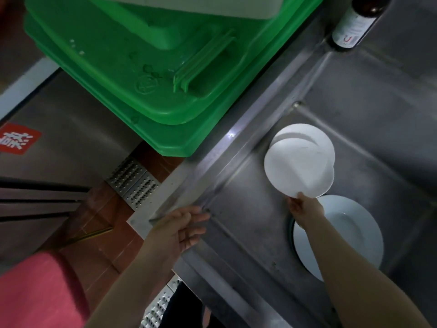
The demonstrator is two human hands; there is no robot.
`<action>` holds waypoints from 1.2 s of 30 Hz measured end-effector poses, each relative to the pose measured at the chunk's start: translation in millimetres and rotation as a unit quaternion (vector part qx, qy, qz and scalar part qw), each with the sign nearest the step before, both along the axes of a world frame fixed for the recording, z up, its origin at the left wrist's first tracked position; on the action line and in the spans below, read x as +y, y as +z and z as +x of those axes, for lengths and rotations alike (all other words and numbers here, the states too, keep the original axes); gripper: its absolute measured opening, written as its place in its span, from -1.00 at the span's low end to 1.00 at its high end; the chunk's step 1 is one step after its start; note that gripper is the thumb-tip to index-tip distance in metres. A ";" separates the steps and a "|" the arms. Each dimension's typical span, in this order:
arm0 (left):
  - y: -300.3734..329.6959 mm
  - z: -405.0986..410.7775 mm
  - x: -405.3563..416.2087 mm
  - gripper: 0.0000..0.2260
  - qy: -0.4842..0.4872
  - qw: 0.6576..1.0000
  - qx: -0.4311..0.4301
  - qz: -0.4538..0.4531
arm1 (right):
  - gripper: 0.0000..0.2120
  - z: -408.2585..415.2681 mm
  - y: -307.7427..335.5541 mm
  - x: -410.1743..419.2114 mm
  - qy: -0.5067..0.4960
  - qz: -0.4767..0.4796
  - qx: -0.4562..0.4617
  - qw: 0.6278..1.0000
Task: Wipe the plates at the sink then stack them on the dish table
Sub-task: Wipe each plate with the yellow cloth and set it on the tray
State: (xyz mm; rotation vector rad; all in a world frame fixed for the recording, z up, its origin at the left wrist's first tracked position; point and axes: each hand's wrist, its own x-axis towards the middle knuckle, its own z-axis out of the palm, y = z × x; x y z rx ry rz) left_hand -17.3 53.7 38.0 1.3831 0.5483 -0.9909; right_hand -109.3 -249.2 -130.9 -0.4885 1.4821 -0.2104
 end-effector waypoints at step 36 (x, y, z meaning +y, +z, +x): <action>113.1 -29.8 -25.8 -0.65 -0.289 0.861 -0.354 -0.224 | -0.81 -173.5 310.3 202.9 0.041 -0.809 0.230 0.539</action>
